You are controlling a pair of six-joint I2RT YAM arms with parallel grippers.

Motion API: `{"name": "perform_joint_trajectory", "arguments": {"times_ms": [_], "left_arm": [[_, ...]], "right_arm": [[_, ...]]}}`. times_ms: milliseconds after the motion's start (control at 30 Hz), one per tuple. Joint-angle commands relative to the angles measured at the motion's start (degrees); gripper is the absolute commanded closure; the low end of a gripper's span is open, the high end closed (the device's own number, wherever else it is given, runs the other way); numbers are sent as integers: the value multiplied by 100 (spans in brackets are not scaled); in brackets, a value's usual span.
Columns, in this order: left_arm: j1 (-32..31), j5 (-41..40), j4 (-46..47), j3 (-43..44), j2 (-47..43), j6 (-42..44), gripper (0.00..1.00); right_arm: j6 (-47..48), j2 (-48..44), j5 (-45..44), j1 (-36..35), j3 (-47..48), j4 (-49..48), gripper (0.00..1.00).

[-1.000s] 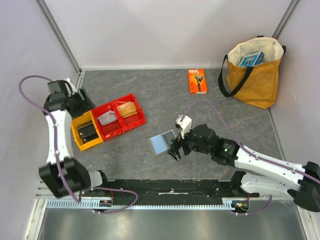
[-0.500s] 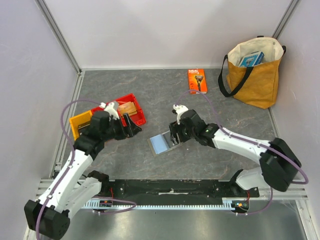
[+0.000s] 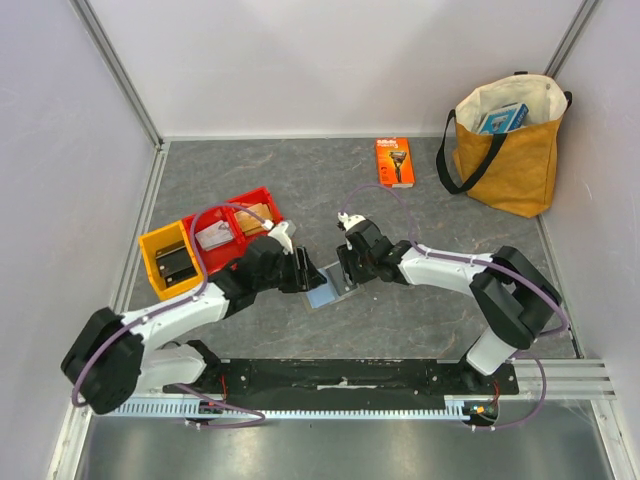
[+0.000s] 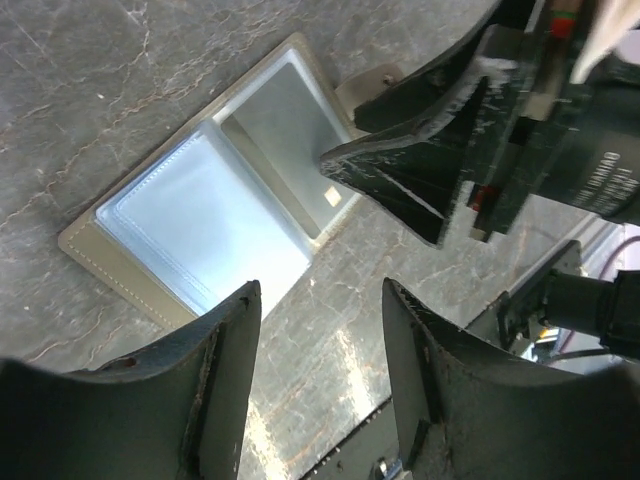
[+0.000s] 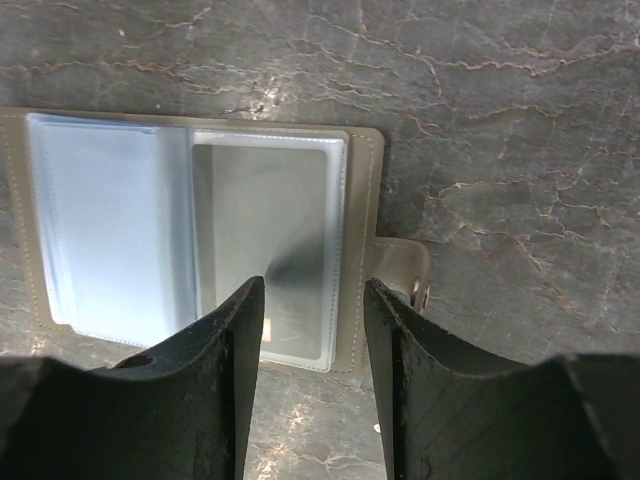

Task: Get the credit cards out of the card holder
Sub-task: Remove the credit card from the card holder.

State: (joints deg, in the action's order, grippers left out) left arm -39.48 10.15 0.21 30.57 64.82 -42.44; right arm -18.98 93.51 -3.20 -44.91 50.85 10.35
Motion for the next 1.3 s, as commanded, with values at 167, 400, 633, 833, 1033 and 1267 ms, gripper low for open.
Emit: {"name": "perform_joint_trajectory", "arguments": {"times_ms": [167, 400, 633, 833, 1033, 1267], "left_arm": [[-174, -417, 946, 37, 1190, -177, 54], [-209, -461, 586, -51, 1472, -283, 69], [-288, -576, 191, 54, 1744, -292, 77], [-349, -751, -161, 169, 1842, -292, 83], [-358, -778, -275, 204, 1833, -300, 84], [-393, -962, -565, 265, 1719, -213, 84]], "right_arm": [[-62, 114, -67, 43, 171, -156, 53], [-35, -61, 109, 43, 118, -174, 57], [-44, -175, 66, 43, 109, -174, 58], [-27, -360, -75, 43, 118, -156, 58], [0, -203, 21, 43, 127, -174, 59], [-18, 53, 214, 43, 101, -244, 66]]}}
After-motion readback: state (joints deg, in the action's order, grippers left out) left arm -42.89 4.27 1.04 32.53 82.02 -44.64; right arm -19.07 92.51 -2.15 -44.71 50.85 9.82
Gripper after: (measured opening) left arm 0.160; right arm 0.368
